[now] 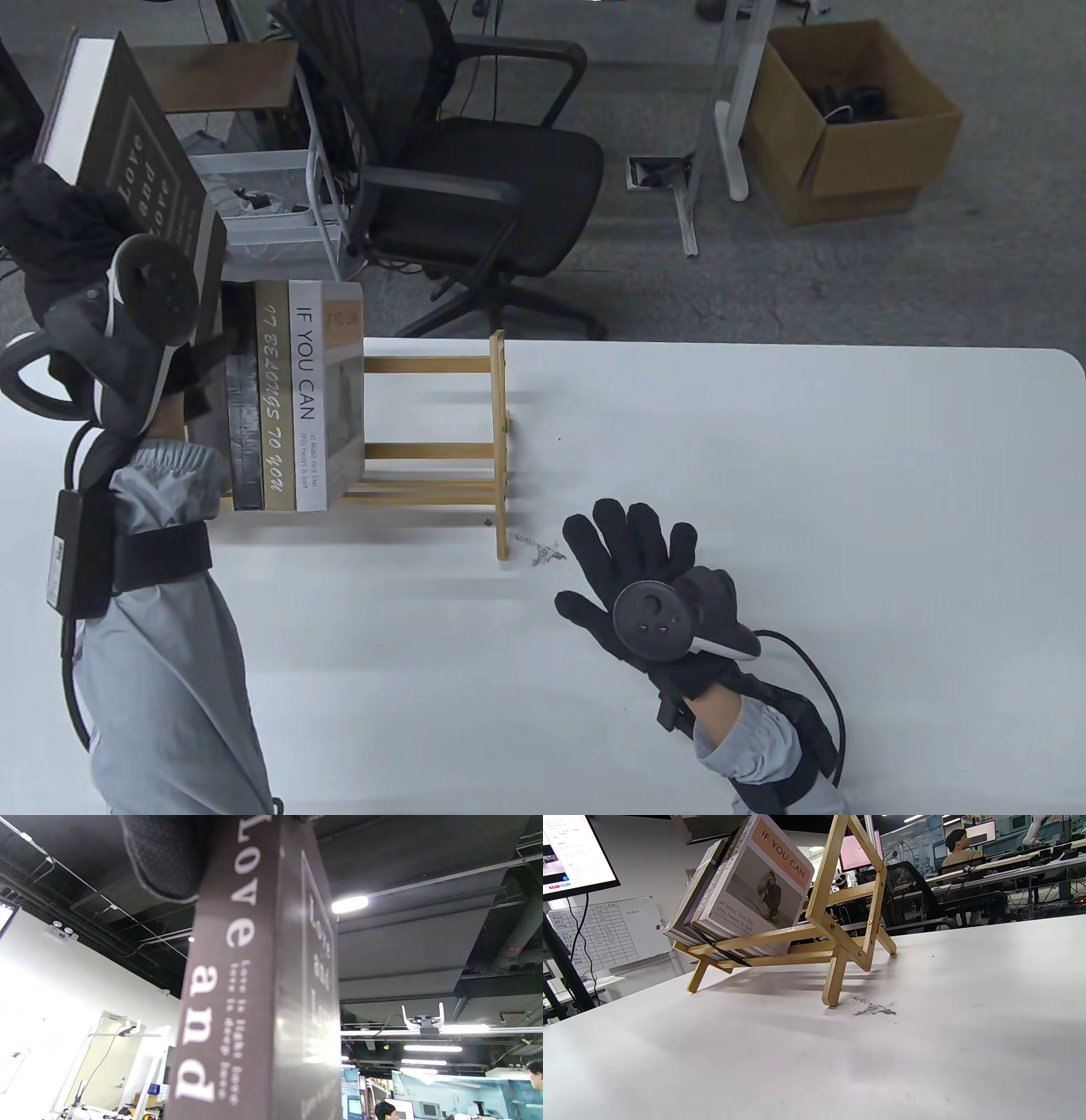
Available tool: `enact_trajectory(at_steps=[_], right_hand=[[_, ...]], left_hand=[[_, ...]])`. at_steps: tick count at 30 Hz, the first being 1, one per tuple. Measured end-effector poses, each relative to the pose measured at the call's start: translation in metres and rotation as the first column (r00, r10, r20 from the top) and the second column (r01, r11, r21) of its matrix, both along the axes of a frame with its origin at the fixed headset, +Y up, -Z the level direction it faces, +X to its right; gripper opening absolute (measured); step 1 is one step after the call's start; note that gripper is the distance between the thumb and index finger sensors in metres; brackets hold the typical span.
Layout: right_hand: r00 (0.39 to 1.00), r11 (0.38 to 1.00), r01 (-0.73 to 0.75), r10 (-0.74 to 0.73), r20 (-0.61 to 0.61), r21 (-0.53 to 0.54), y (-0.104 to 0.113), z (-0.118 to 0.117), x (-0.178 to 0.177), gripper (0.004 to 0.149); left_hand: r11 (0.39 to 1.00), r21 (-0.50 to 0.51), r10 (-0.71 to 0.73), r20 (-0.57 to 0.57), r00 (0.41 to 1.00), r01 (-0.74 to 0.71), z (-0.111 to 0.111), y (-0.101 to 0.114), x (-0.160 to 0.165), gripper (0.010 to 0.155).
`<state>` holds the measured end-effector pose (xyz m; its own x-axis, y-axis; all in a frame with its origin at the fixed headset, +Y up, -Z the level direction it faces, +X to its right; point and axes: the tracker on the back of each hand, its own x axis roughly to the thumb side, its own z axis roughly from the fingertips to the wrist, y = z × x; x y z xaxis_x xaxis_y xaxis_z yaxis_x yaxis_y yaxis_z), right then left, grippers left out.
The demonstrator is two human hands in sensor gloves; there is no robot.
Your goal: Push a thick book into a tightly packed book rack slot
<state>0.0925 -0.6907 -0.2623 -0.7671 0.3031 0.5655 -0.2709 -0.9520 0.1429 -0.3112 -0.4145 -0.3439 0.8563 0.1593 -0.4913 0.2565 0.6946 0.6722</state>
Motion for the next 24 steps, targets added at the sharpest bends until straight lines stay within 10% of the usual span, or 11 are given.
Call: enact_trajectory(at_steps=[24], right_hand=[[1.0, 1.0, -0.002, 0.002, -0.002, -0.001, 0.0, 0.0, -0.001, 0.077]], left_hand=[[0.989, -0.143, 0.024, -0.025, 0.999, -0.028, -0.018, -0.041, -0.008, 0.053]])
